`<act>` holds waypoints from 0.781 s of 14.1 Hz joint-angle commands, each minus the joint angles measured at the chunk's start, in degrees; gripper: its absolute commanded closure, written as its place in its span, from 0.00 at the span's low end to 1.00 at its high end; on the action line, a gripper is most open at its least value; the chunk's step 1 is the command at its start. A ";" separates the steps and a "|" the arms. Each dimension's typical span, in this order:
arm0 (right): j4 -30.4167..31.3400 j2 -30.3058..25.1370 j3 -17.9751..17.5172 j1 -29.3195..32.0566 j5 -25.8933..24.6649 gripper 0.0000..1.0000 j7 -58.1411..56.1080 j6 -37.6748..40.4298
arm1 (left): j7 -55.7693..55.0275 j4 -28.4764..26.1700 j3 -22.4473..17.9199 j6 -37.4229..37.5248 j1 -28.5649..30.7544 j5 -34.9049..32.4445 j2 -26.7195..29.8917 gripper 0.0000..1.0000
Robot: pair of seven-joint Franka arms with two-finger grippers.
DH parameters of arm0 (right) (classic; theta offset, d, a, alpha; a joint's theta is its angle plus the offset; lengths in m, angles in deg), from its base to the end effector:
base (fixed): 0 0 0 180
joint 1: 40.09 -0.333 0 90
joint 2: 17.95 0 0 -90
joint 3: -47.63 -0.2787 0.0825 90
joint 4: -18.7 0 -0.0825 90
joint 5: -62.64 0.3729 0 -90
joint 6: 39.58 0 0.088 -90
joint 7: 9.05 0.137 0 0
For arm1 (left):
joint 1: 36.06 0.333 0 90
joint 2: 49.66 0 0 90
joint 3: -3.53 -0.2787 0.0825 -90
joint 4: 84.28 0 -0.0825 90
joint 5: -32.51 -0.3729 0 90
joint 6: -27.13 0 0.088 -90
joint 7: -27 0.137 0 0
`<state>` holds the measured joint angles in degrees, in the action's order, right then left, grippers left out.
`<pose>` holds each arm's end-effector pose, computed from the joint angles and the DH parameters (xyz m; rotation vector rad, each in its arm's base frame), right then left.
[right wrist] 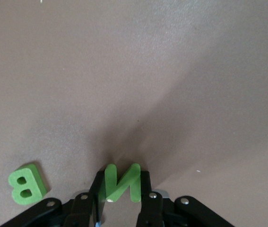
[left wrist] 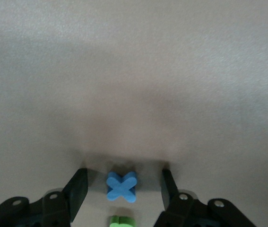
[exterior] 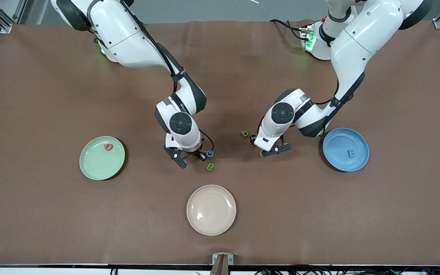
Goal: Sort upper and lower case letters into plates
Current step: 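Carry the N to the green plate while the left carries x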
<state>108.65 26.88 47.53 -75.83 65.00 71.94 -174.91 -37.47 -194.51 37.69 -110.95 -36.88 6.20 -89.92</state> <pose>0.5401 0.3917 0.1323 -2.8604 1.2393 0.0324 0.4781 -0.3363 0.1202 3.0950 0.4000 -0.1500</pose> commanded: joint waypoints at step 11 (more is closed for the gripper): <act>17.25 -19.93 1.42 18.92 -0.24 0.99 -36.99 8.68 | -3.64 -0.95 0.03 1.75 -0.68 -1.29 0.54 0.70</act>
<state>116.90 13.96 50.17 -61.51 64.88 42.94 -164.98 -39.21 -194.45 38.08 -109.98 -37.05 6.19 -89.38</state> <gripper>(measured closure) 0.670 0.634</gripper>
